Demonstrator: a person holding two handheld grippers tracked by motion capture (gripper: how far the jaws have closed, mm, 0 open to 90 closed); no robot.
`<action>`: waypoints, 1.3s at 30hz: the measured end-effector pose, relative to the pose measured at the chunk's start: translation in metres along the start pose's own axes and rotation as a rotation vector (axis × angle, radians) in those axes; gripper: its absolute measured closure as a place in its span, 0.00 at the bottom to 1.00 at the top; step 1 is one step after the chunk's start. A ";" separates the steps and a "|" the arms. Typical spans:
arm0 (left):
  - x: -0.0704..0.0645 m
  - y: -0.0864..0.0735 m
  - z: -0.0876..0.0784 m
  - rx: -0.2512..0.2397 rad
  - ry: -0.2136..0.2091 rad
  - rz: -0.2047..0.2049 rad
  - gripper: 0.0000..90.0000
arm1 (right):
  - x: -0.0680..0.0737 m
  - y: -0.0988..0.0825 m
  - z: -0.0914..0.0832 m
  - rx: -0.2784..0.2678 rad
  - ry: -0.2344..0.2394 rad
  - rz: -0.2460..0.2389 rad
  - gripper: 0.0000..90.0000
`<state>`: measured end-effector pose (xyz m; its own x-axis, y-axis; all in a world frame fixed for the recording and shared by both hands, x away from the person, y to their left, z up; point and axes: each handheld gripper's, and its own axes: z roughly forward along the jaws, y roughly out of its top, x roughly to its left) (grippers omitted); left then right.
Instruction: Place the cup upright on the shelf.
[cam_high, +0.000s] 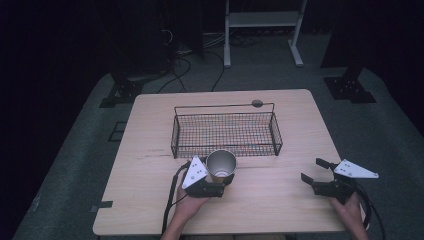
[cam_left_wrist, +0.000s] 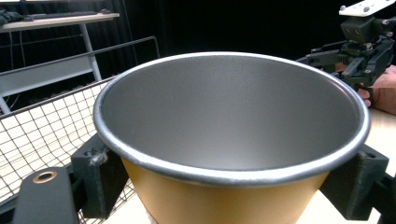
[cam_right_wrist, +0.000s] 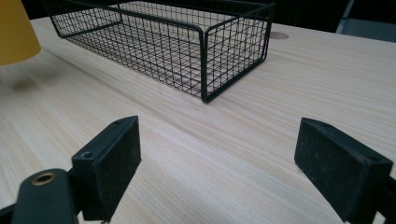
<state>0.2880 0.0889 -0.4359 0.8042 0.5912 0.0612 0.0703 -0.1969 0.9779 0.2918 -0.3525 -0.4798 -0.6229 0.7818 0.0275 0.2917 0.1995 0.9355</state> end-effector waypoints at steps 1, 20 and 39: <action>0.000 0.001 0.000 0.000 0.002 0.000 0.16 | 0.000 0.000 0.000 0.000 0.001 -0.002 0.15; 0.011 0.019 0.000 -0.006 0.035 0.017 0.16 | 0.000 0.000 0.000 0.004 0.004 0.000 0.15; 0.039 0.059 0.015 -0.005 0.026 0.032 0.16 | -0.001 0.000 0.000 0.000 0.000 0.021 0.15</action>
<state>0.3325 0.0893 -0.3790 0.7907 0.6044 0.0976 0.0416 -0.2120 0.9764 0.2928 -0.3533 -0.4798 -0.6165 0.7860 0.0467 0.3044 0.1833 0.9347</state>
